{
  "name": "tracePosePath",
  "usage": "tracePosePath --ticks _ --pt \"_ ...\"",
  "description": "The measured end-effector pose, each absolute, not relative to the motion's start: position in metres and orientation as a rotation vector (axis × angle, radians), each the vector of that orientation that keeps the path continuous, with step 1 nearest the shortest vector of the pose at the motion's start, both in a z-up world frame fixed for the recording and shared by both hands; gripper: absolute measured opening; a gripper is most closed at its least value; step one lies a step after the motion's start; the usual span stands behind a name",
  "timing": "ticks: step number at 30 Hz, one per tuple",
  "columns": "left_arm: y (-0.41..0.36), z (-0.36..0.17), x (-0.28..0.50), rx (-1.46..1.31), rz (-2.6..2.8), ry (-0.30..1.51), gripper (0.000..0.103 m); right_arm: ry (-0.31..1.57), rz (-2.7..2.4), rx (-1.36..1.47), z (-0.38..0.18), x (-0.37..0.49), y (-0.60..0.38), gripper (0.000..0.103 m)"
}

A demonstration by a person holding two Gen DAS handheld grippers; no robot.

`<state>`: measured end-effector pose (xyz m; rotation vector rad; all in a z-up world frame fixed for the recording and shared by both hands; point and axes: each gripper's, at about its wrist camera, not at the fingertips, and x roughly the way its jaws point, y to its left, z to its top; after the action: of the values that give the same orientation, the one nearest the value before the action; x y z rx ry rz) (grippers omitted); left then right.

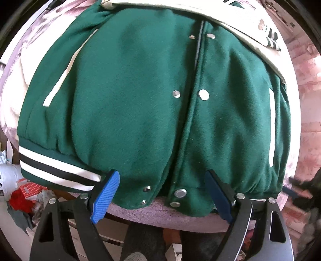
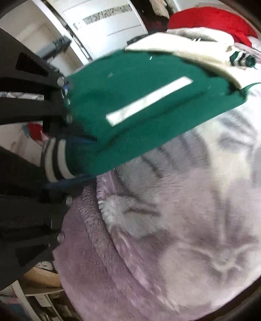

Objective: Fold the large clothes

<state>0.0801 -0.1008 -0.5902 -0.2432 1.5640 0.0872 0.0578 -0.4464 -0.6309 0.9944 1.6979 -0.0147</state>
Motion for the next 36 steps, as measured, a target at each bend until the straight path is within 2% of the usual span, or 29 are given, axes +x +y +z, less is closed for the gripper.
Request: tracePosePath --ticks 4,7,9,11,14,18,19,20,21,26,29,32,35,36 --pt "-0.108 -0.598 0.089 -0.193 0.098 1.585 0.086 1.594 -0.027 1.036 -0.606 0.107 -0.483 0.048" --pt "-0.116 -0.613 0.095 -0.137 0.169 1.608 0.086 1.504 -0.007 1.042 -0.604 0.177 -0.508 0.049" --pt "-0.121 -0.623 0.099 -0.107 0.212 1.624 0.089 1.435 0.017 1.022 -0.604 0.242 -0.522 0.053" --pt "-0.127 -0.627 0.102 -0.092 0.248 1.633 0.09 1.376 0.03 0.99 -0.612 0.3 -0.528 0.059" --pt "-0.132 -0.625 0.109 -0.118 0.305 1.654 0.092 1.341 0.074 1.04 -0.642 0.385 -0.527 0.059" --pt "-0.128 -0.626 0.111 -0.231 0.362 1.687 0.092 1.403 0.172 1.065 -0.683 0.471 -0.505 0.059" --pt "-0.127 -0.628 0.112 -0.259 0.37 1.695 0.092 1.454 0.18 1.064 -0.695 0.49 -0.494 0.058" --pt "-0.125 -0.629 0.113 -0.273 0.375 1.698 0.092 1.472 0.17 1.051 -0.701 0.499 -0.489 0.028" --pt "-0.125 -0.631 0.115 -0.282 0.378 1.7 0.092 1.463 0.168 1.04 -0.706 0.51 -0.483 0.01" --pt "-0.128 -0.63 0.124 -0.298 0.4 1.704 0.092 1.428 0.087 0.656 -0.681 0.526 -0.459 0.006" --pt "-0.126 -0.627 0.122 -0.333 0.41 1.696 0.092 1.474 0.011 0.781 -0.706 0.531 -0.479 0.006" --pt "-0.1 -0.611 0.117 -0.407 0.408 1.651 0.092 1.512 0.048 0.729 -0.693 0.539 -0.47 0.012" --pt "-0.084 -0.581 0.118 -0.471 0.399 1.566 0.092 1.562 0.058 0.712 -0.657 0.53 -0.466 0.017" --pt "-0.078 -0.57 0.118 -0.48 0.403 1.536 0.092 1.567 0.061 0.697 -0.645 0.522 -0.465 0.022"
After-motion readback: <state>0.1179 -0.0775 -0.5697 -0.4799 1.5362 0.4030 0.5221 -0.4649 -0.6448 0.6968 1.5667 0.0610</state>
